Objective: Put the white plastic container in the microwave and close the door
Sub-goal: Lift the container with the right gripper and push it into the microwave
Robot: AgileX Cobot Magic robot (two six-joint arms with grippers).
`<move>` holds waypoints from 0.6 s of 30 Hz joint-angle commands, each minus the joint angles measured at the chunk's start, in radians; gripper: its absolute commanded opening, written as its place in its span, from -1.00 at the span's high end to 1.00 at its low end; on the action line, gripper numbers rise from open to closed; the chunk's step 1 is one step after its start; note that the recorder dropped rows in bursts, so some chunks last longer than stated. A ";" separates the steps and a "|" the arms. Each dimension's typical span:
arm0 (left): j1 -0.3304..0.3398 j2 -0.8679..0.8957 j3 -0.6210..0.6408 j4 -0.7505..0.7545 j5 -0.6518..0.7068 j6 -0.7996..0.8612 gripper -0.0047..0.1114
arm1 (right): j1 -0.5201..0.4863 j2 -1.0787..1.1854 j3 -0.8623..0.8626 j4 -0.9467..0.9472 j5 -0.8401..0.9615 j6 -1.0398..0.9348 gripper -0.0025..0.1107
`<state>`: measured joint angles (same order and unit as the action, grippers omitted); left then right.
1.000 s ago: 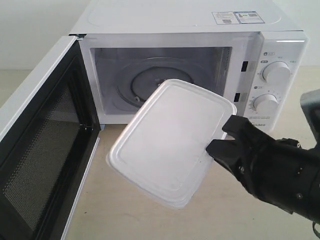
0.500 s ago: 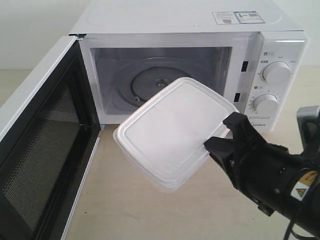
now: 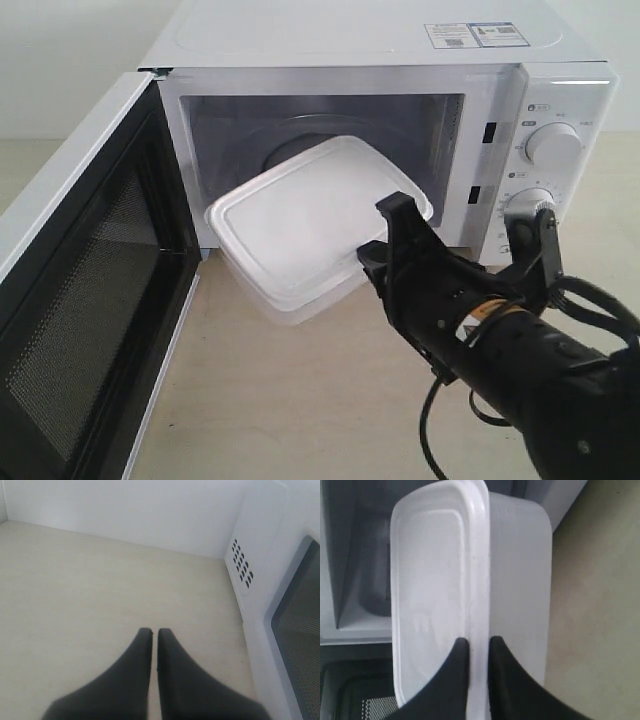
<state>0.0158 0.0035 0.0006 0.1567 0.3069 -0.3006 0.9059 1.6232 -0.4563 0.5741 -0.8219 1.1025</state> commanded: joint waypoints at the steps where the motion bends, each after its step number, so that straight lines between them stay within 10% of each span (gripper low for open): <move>1: 0.002 -0.003 -0.001 -0.004 0.000 0.004 0.84 | -0.001 0.055 -0.072 0.100 -0.029 -0.002 0.96; 18: 0.002 -0.003 -0.001 -0.004 0.000 0.004 0.84 | -0.153 0.179 -0.324 0.065 0.071 -0.065 0.96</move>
<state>0.0158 0.0035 0.0006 0.1567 0.3069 -0.3006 0.7732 1.7851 -0.7424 0.6587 -0.7487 1.0645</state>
